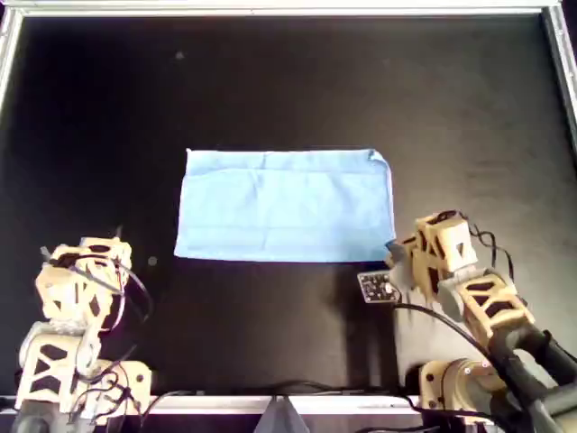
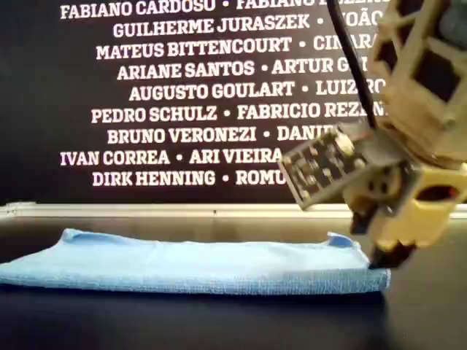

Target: Fold a cloth

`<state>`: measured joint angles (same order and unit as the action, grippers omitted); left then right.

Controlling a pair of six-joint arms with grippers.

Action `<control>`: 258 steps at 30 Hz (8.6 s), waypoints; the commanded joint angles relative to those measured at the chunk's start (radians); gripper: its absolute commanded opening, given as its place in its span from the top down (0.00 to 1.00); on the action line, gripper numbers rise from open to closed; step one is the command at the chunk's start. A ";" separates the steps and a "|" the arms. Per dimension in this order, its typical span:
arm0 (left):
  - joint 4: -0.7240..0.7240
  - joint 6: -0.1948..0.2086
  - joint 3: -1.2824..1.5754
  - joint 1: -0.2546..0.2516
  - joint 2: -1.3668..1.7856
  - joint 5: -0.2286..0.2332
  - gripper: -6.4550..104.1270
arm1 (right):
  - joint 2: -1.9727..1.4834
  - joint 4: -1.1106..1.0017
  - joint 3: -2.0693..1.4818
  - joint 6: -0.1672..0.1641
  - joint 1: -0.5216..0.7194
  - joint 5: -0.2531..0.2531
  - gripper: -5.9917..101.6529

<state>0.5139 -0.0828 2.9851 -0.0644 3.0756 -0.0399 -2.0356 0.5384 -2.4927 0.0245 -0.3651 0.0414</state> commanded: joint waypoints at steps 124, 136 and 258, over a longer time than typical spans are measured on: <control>-0.012 -0.003 0.018 0.025 0.015 0.000 0.29 | 1.374 0.241 2.085 -0.015 -0.640 -0.008 0.49; -0.014 -0.003 0.015 0.025 0.015 0.000 0.29 | 0.968 0.321 2.082 0.002 -0.252 -0.153 0.83; 0.002 0.012 0.020 0.026 0.015 0.008 0.95 | -1.095 -0.123 -0.541 0.132 0.282 -0.377 0.90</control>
<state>0.5154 -0.0736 3.0173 -0.0460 3.0756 -0.0307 -3.0818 0.4525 -3.0219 0.1565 -0.0890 -0.3436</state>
